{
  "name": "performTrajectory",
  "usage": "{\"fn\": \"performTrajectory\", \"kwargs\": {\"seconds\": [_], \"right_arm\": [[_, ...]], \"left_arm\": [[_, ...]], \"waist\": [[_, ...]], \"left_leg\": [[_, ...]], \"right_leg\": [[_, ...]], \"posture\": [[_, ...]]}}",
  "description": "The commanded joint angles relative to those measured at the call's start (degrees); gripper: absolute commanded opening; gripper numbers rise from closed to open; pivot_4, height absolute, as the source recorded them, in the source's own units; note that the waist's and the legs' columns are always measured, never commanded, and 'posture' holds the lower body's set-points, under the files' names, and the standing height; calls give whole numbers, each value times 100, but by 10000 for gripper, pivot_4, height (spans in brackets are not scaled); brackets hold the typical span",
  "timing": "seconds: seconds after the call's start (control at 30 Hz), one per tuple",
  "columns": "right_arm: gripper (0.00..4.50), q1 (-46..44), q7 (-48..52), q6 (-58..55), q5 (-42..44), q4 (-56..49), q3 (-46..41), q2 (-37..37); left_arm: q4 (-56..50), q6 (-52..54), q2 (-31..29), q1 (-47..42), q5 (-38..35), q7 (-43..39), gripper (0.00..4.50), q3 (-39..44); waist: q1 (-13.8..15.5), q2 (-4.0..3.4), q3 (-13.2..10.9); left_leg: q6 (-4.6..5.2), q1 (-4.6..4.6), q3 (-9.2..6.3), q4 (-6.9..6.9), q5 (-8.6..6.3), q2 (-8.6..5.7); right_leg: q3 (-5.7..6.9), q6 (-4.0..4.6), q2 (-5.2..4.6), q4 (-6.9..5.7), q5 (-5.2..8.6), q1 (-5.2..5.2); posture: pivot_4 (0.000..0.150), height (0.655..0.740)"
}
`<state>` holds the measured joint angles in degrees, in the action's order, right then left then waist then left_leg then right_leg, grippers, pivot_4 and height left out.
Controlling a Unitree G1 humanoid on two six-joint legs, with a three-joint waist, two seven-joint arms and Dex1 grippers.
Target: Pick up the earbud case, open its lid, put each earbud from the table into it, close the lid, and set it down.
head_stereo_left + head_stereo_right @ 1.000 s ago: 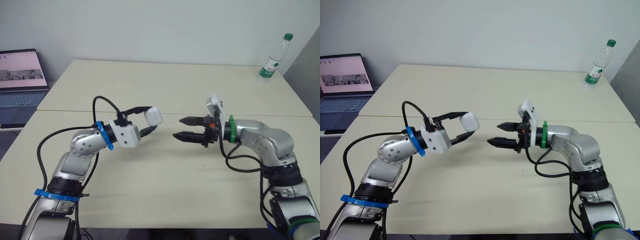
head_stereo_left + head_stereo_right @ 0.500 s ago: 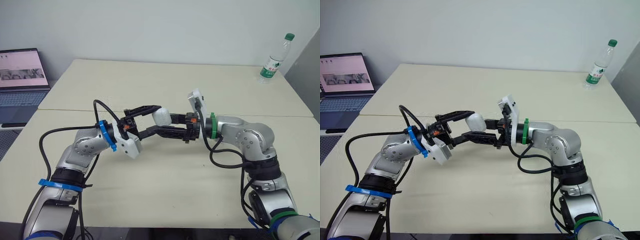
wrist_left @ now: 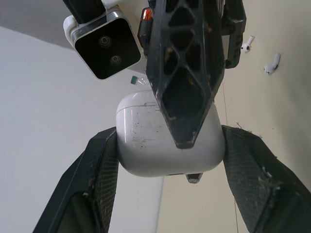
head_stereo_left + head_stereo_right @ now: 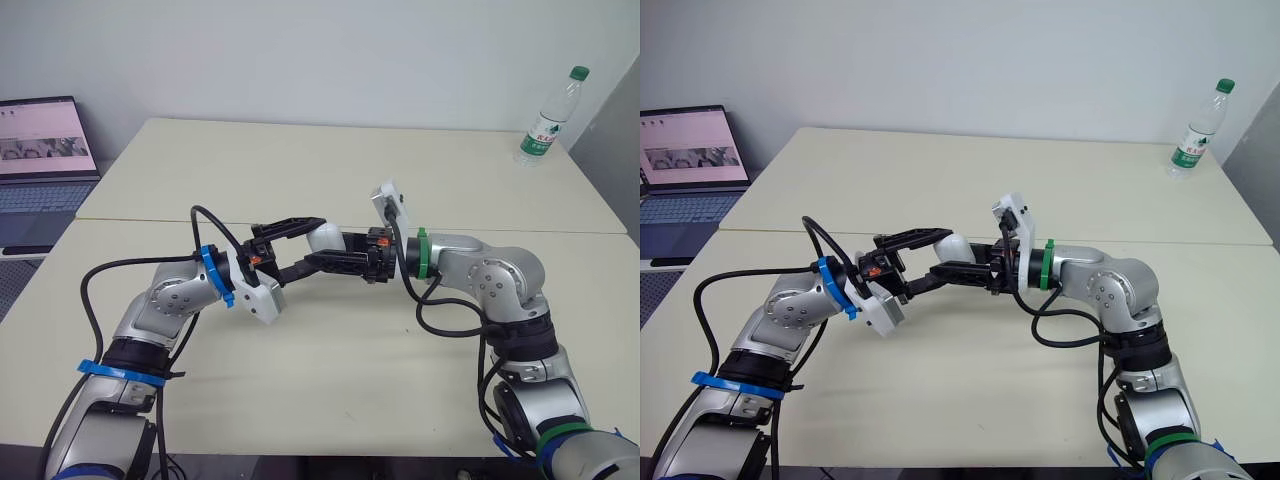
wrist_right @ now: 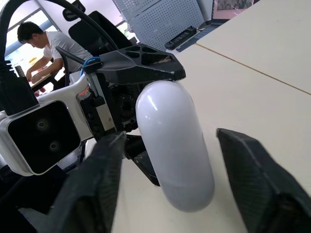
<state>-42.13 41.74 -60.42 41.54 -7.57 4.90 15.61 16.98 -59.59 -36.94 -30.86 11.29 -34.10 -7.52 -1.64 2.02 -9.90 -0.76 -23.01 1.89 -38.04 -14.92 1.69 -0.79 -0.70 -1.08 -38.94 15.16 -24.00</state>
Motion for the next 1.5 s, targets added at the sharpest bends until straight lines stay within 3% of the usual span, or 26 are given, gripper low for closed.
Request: {"fn": "performTrajectory", "kwargs": {"seconds": [0.03,0.1,0.13,0.33,0.37,0.47,0.63,0.73,0.87,1.0,1.23,1.5], "right_arm": [[17586,-49,179,241,-73,-159,109,119],[10235,-30,304,366,-156,-178,233,213],[9262,-15,367,432,-201,-189,294,260],[9253,-60,351,546,-199,-62,237,239],[9251,-73,296,572,-226,-13,214,214],[8599,-50,213,650,-312,83,187,181],[8599,13,81,1194,-855,422,312,242],[8599,35,41,2005,-1631,805,589,432],[8599,70,215,2772,-2322,964,1013,632],[8599,108,329,3094,-2678,925,1276,588],[8599,86,380,3132,-2961,781,1489,461],[8599,22,461,2948,-3112,350,1654,407]], "left_arm": [[-85,-98,-41,-118,-58,131,27687,12],[-83,-104,-41,-128,-61,136,27687,2],[-89,-99,-43,-131,-68,138,27687,-4],[-233,91,-68,-44,-258,53,27687,-107],[-263,189,-105,-6,-391,-29,35209,-150],[-388,535,-235,77,-811,-310,44181,-219],[-902,1358,-581,154,-1647,-949,44662,-207],[-1590,3153,-1048,291,-2559,-1787,44662,-250],[-2405,6817,-1773,-98,-3950,-2502,44662,-195],[-2378,8114,-1918,-834,-4060,-3155,44662,-326],[-1691,7992,-1579,-1588,-3185,-3892,22969,-734],[-1187,7512,-1053,-1971,-2492,-4219,22969,-923]], "waist": [[0,0,0],[0,0,0],[-1,0,0],[0,0,0],[0,0,0],[-2,0,0],[-5,0,0],[-17,0,0],[-27,2,-3],[-20,3,-4],[-9,3,-4],[-6,3,-4]], "left_leg": [[0,0,0,0,0,0],[0,0,1,0,0,-1],[0,0,1,0,0,-1],[0,0,0,0,0,1],[0,0,0,0,0,0],[0,0,1,0,0,2],[0,0,1,0,0,1],[0,0,3,0,0,1],[0,-3,0,0,0,3],[0,-2,-2,-1,0,6],[-1,-1,3,-1,0,8],[-1,-3,2,-2,0,11]], "right_leg": [[0,0,0,0,0,0],[-1,0,0,0,0,0],[0,0,0,0,0,0],[0,0,2,0,0,-1],[0,0,2,0,0,0],[-1,0,2,-1,0,-1],[-1,0,2,-1,0,-2],[-2,-1,4,0,1,-3],[-3,-3,20,0,2,-6],[-3,-5,64,1,4,-6],[-7,-1,71,-1,4,-10],[-14,2,73,-1,5,-13]], "posture": [[1500,7400],[1500,7400],[1500,7400],[1500,7400],[1500,7400],[1500,7400],[1500,7400],[1500,7400],[1500,7400],[1500,7400],[1500,7400],[1500,7400]]}}
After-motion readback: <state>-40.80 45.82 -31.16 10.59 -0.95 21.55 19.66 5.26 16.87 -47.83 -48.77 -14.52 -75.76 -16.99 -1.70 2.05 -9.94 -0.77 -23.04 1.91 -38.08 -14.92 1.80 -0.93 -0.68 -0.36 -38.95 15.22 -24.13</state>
